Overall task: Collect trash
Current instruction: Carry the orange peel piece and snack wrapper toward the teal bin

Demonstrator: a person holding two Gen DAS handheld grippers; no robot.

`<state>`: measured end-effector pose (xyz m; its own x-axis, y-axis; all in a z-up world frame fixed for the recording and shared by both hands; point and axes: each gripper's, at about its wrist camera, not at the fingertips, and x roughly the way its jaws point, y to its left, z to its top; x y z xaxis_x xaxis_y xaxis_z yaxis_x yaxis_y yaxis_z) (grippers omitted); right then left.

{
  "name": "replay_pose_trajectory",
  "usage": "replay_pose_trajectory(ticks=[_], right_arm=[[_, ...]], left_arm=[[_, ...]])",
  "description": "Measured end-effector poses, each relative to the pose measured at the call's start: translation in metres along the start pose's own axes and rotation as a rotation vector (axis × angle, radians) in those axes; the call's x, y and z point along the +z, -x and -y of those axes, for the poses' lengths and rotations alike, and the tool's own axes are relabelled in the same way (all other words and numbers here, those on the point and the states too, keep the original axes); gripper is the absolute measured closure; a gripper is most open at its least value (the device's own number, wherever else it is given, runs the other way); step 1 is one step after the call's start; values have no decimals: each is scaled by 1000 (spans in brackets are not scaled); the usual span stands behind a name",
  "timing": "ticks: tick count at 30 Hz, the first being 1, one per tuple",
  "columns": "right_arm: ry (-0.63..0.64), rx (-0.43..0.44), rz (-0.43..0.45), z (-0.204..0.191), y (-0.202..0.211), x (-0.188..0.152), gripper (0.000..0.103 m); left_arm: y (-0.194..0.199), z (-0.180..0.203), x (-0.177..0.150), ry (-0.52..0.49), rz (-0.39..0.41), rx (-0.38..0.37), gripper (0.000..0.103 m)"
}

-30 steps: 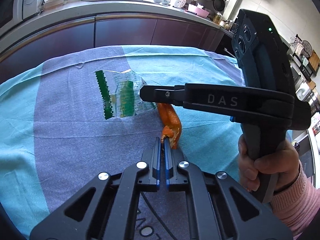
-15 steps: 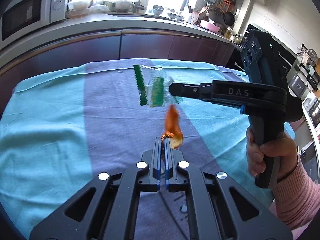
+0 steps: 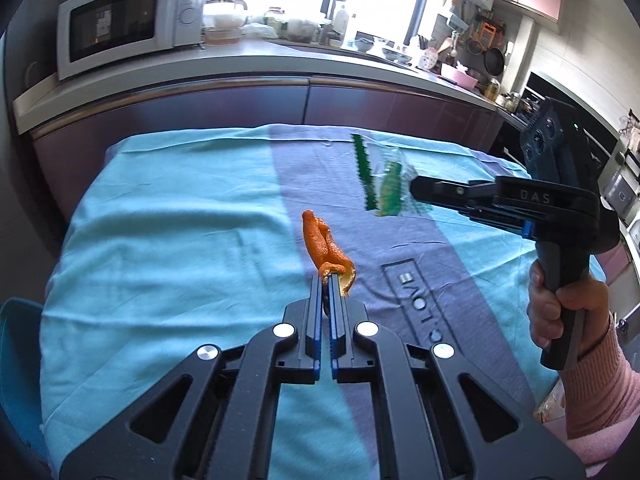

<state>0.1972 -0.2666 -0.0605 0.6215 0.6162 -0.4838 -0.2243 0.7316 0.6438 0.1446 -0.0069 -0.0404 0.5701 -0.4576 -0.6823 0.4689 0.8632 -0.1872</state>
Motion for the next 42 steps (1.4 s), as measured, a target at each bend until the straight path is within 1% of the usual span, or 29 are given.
replay_pose_trajectory(ticks=[7, 13, 16, 26, 42], right_arm=[[20, 19, -11, -20, -4, -15, 93], [30, 33, -28, -33, -13, -26, 93], [34, 41, -40, -39, -17, -31, 93], [45, 72, -75, -59, -34, -46, 93], [70, 107, -127, -82, -58, -61, 93]], left_arm=[[26, -27, -16, 43, 17, 43, 100], [44, -41, -25, 77, 37, 65, 100], [51, -45, -31, 86, 48, 93, 100], [69, -56, -48, 113, 67, 128, 100], [95, -88, -68, 177, 93, 169, 100]])
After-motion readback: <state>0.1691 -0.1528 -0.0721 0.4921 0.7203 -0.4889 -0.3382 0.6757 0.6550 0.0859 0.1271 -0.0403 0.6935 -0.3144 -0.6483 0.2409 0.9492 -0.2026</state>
